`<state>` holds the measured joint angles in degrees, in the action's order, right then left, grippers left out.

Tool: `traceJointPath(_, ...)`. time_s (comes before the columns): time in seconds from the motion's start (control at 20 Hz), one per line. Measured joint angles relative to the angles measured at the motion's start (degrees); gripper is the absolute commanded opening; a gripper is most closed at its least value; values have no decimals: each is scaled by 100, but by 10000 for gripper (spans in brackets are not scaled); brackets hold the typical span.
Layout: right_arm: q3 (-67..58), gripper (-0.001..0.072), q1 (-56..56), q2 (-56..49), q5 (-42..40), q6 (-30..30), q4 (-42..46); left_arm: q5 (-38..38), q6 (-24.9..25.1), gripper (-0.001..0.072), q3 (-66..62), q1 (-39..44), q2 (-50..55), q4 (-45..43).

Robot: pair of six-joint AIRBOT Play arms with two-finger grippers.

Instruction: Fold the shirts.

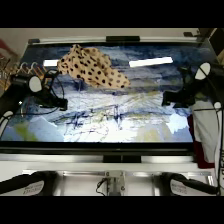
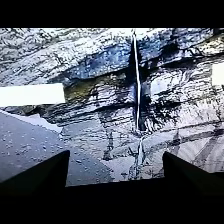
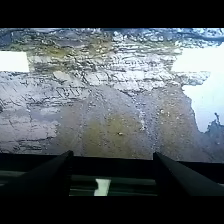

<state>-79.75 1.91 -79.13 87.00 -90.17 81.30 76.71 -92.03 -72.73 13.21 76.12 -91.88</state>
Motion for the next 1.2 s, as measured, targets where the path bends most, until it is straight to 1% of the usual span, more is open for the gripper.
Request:
traceJointPath(0.6,0,614,0,-2,-160,-9,-76,-2,-2,720,0,2,2,0)
traceJointPath(0.75,0,614,0,-4,-192,-101,-138,-103,-2,720,7,0,15,0)
traceJointPath(0.95,0,613,0,-4,-188,-157,-254,-1128,-31,720,9,0,136,203)
traceJointPath(1.2,0,613,-13,-4,-358,-166,-339,-2181,-341,720,-208,-26,621,857)
